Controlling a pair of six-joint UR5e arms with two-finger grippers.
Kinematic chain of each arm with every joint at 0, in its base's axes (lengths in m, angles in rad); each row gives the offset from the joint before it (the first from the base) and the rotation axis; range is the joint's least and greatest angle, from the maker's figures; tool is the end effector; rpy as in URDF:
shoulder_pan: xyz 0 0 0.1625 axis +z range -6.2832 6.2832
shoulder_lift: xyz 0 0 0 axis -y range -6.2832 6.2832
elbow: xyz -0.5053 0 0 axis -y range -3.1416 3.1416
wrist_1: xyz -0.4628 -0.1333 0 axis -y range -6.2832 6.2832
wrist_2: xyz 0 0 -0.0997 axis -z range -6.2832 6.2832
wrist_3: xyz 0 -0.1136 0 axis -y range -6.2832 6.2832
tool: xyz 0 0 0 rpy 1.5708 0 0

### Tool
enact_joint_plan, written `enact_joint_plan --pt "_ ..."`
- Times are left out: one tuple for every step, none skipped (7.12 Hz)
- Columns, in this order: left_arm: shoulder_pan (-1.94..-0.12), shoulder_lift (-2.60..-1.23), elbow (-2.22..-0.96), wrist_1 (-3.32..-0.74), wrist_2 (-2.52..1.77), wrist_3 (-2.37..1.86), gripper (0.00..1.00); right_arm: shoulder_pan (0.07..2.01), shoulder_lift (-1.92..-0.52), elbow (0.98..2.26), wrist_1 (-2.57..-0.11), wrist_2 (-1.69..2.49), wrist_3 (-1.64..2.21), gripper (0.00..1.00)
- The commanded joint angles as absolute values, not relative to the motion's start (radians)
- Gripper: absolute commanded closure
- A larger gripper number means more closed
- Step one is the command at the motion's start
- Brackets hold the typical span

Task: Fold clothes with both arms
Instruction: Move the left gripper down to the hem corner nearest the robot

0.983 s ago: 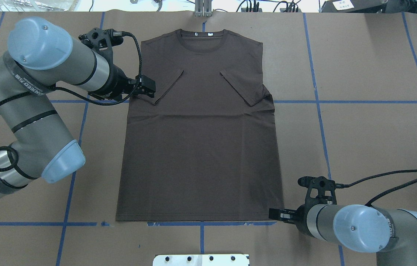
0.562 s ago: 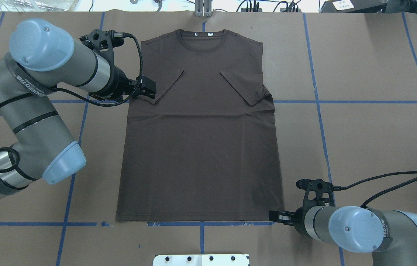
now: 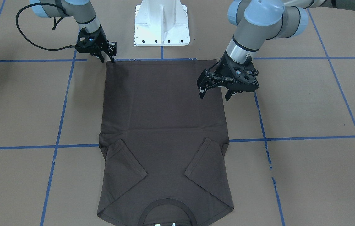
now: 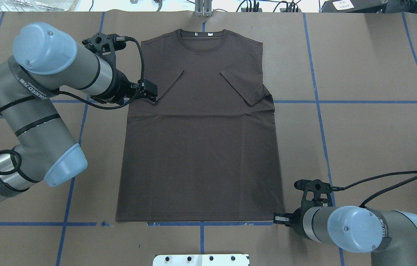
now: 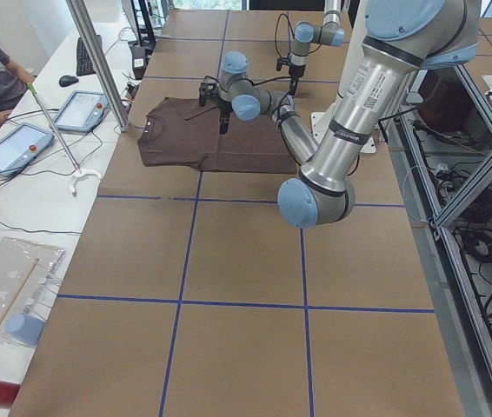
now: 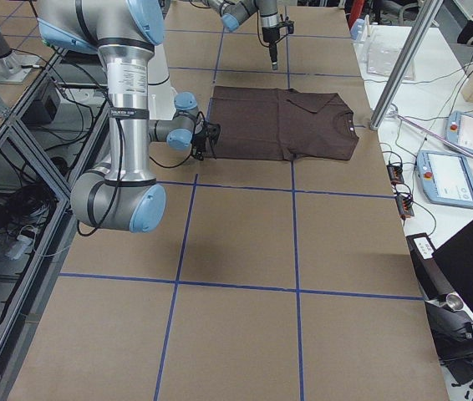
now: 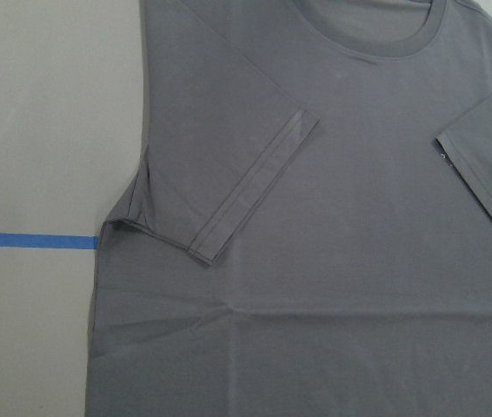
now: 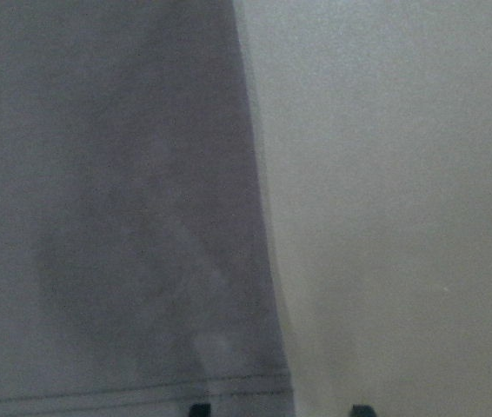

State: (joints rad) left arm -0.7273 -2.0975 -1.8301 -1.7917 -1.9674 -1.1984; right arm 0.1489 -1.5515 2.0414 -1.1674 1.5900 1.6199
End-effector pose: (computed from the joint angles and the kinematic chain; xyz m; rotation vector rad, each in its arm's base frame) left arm 0.4805 -0.5474 0.2436 0.2098 1.0350 -0.1217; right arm -0.5434 -0.2141 0.4435 0.0267 -0.8943 0.1761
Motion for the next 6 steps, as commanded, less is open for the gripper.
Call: enact_joint_plan --pt "-0.724 -2.097 -1.829 -1.793 -1.967 -1.2 0.0 0.15 -1.552 2.04 -1.167 1.594 1.618 0.64" --pt "-0.723 -2.097 -1.825 -1.795 -1.968 -1.2 0.0 0.156 -1.552 2.043 -1.167 1.604 1.618 0.84" --pt "-0.723 -2.097 -1.818 -1.798 -1.968 -1.201 0.0 0.161 -1.552 2.045 -1.167 1.609 1.618 1.0" --pt "-0.719 -2.097 -1.818 -1.799 -1.968 -1.201 0.0 0.161 -1.552 2.043 -1.167 1.606 1.618 1.0" --pt "-0.713 -2.097 -1.818 -1.799 -1.968 -1.201 0.0 0.161 -1.552 2.043 -1.167 1.606 1.618 1.0" --pt "-0.713 -2.097 -1.818 -1.799 -1.968 -1.201 0.0 0.163 -1.552 2.043 -1.167 1.606 1.618 1.0"
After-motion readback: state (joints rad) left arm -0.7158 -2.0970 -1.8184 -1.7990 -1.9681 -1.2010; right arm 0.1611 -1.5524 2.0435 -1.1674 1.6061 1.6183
